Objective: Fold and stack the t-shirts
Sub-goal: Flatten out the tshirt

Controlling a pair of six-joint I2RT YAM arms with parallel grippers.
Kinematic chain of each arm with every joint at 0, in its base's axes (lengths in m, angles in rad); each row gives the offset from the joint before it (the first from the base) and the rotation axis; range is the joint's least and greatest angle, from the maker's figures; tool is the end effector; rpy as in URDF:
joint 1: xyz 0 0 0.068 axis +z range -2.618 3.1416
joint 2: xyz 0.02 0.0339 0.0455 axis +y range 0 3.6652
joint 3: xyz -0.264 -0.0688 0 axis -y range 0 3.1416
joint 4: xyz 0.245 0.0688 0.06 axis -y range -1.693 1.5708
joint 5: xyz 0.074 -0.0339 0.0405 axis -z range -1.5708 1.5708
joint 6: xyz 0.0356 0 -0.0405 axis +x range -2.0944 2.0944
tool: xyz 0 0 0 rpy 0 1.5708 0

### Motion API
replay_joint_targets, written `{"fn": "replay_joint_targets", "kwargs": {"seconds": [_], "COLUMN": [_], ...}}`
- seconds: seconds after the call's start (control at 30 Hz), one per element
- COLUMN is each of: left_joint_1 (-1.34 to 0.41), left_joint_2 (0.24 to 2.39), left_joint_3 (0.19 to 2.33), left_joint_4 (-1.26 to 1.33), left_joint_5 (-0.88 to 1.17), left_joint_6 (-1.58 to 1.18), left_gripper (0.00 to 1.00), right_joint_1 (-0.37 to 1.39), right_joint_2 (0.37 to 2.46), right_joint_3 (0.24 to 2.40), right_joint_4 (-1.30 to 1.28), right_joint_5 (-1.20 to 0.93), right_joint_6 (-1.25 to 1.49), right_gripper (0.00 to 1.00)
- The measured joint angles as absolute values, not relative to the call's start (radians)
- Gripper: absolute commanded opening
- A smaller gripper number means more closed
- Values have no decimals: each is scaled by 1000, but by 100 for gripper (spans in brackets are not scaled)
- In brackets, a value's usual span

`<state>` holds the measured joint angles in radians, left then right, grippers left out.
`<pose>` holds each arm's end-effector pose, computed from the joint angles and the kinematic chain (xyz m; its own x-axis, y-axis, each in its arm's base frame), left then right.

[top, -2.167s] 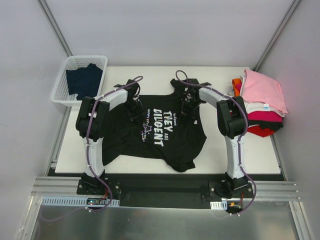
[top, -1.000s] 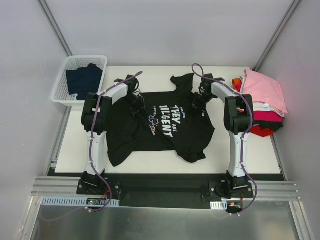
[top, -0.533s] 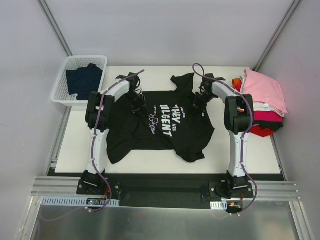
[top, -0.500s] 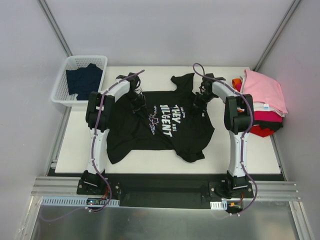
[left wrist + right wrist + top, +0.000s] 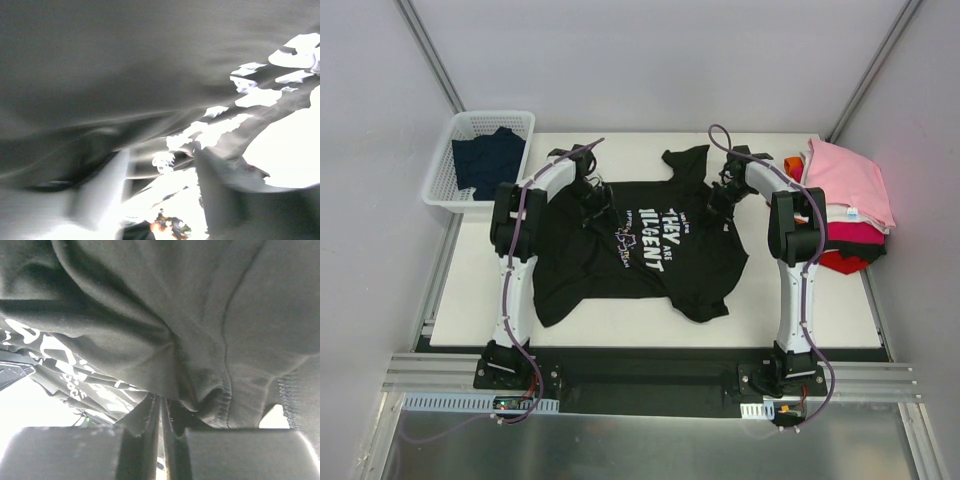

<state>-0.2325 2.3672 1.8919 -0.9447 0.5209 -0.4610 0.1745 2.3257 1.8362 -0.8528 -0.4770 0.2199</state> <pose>0.4531 -0.1255 0.1357 -0.9829 -0.1638 0.0843 -0.1838 0.8418 -0.5075 0.4593 0.0976 0.1407 -0.9921 0.0219 -0.1235 -0.0412 0.8731 0.4858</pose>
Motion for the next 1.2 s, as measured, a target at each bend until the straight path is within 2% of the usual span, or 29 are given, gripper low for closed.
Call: {"fn": "replay_joint_targets", "kwargs": {"seconds": [0.07, 0.2, 0.3, 0.57, 0.73, 0.9, 1.2], "left_joint_1": [-230, -229, -231, -343, -459, -530, -563], "left_joint_2": [2356, 2297, 2218, 1885, 1729, 1668, 1655], "left_joint_3": [1892, 1870, 1796, 1473, 1248, 1094, 1047], "left_joint_4": [-936, -897, -874, -834, -786, -739, -695], "left_joint_5": [539, 490, 446, 385, 390, 397, 410], "left_joint_6": [-475, -480, -486, -513, -562, -628, -674], "left_gripper": [88, 98, 99, 99, 99, 99, 99], "right_joint_1": [174, 174, 174, 186, 292, 374, 393], "right_joint_2": [2324, 2278, 2189, 1725, 1545, 1466, 1533], "right_joint_3": [1834, 1777, 1690, 1257, 940, 729, 718], "right_joint_4": [-845, -814, -814, -780, -754, -721, -598], "right_joint_5": [-492, -507, -506, -480, -450, -449, -455], "right_joint_6": [221, 221, 216, 183, 192, 240, 277], "right_gripper": [24, 29, 36, 36, 37, 37, 36]}}
